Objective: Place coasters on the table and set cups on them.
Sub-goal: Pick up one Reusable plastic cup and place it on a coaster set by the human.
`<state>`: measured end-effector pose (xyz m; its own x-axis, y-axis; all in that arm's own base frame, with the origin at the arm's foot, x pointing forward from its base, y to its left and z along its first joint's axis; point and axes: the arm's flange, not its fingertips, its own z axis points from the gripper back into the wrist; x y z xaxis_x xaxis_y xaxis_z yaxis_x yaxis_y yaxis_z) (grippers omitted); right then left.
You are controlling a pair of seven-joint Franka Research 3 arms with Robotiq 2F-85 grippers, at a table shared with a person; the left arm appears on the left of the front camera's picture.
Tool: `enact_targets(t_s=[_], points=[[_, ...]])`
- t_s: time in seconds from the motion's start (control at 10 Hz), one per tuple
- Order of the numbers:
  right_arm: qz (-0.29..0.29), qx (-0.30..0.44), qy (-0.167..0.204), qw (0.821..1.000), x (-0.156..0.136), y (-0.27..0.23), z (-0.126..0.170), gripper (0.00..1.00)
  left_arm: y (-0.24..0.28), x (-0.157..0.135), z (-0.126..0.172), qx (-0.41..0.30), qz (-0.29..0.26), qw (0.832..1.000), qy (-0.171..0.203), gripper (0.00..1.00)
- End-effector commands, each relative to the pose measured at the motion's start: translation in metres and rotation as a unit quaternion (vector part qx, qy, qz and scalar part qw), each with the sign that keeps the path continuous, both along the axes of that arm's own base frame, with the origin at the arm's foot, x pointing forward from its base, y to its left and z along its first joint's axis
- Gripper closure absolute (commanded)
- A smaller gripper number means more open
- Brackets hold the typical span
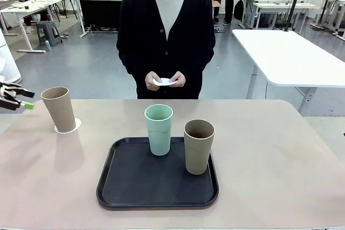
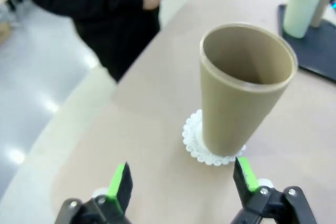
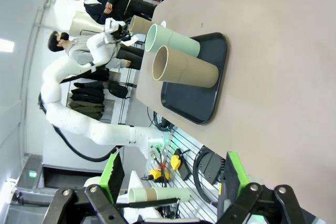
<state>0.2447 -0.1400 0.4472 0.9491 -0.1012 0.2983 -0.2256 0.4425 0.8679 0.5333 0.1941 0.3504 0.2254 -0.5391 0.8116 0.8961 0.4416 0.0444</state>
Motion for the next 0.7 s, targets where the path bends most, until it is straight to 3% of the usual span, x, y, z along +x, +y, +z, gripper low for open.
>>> enact_targets(t_s=[0.0, 0.2, 0.4, 0.6], points=[[0.0, 0.004, -0.005, 1.0, 0.001, 0.0, 0.0, 0.0, -0.05, -0.052, 0.049, 0.092, 0.044, 0.993, 0.052, 0.0], [0.0, 0.004, -0.005, 1.0, 0.001, 0.0, 0.0, 0.0, -0.089, -0.086, 0.078, 0.168, 0.09, 0.978, 0.09, 0.0], [0.0, 0.004, -0.005, 1.0, 0.001, 0.0, 0.0, 0.0, -0.117, -0.11, 0.104, 0.194, 0.094, 0.966, 0.14, 0.0], [0.0, 0.004, -0.005, 1.0, 0.001, 0.0, 0.0, 0.0, -0.137, -0.122, 0.12, 0.233, 0.109, 0.953, 0.159, 0.0]])
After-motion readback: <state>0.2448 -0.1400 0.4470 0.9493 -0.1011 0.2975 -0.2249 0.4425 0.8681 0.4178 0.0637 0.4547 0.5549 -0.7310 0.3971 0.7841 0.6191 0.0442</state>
